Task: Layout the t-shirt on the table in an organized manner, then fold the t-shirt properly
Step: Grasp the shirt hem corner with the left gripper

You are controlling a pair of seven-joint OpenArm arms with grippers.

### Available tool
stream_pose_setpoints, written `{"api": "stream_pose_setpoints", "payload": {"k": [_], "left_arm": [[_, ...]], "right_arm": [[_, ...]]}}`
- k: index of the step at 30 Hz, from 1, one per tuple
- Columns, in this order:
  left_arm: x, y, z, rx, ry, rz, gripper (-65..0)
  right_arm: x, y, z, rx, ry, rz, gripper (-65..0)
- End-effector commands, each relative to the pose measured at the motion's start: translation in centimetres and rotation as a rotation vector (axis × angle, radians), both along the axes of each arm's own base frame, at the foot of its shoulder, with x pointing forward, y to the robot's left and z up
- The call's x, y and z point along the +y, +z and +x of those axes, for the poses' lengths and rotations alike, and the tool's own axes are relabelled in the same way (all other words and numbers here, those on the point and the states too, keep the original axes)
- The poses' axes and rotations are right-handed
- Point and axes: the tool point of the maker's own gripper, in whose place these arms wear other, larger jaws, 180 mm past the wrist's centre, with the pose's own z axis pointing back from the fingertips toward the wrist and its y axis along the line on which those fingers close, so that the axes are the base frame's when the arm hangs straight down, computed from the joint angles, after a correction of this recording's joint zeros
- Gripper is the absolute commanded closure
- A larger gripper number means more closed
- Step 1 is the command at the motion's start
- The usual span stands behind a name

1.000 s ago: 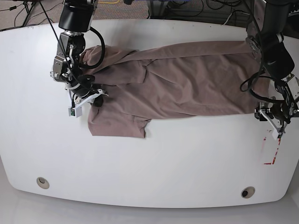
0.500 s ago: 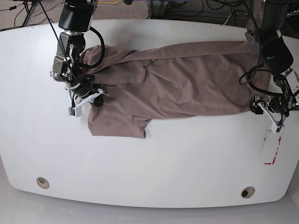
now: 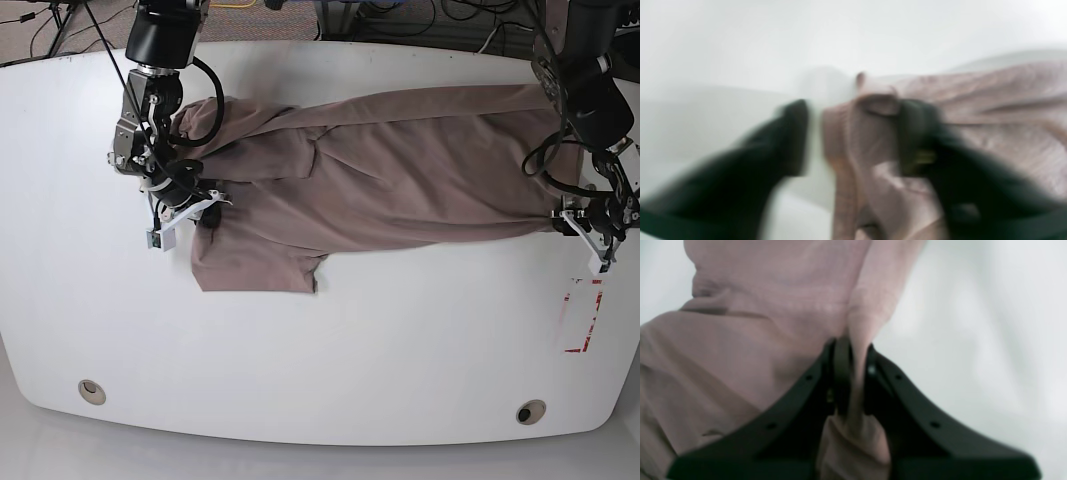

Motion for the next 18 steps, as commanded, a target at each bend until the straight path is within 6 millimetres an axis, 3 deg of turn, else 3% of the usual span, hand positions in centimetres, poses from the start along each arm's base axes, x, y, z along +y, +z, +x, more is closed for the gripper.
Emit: {"api": "stream_pose_setpoints", "payload": {"k": [1, 3, 10, 18], "left_arm": [[-0.1, 0.1, -0.1, 0.021, -0.007, 0.008, -7.6], [-0.9, -0.3, 0.0, 0.023, -0.014, -0.006, 0.0], [-1.1, -0.2, 0.2, 0.016, -0.015, -0.008, 0.0], [-0.1, 4.8, 2.0, -0.101, -0.035, 0.117, 0.0]], "right_arm": [[-0.1, 0.7, 0.6, -0.02, 0.004, -0.006, -5.5], [-0.1, 0.7, 0.6, -0.02, 0.004, -0.006, -5.5], [-0.1, 1.3, 0.9, -0.038, 0.005, -0.007, -5.2], [-0.4, 5.8, 1.8, -0.162, 0.025, -0.064, -5.2]]}}
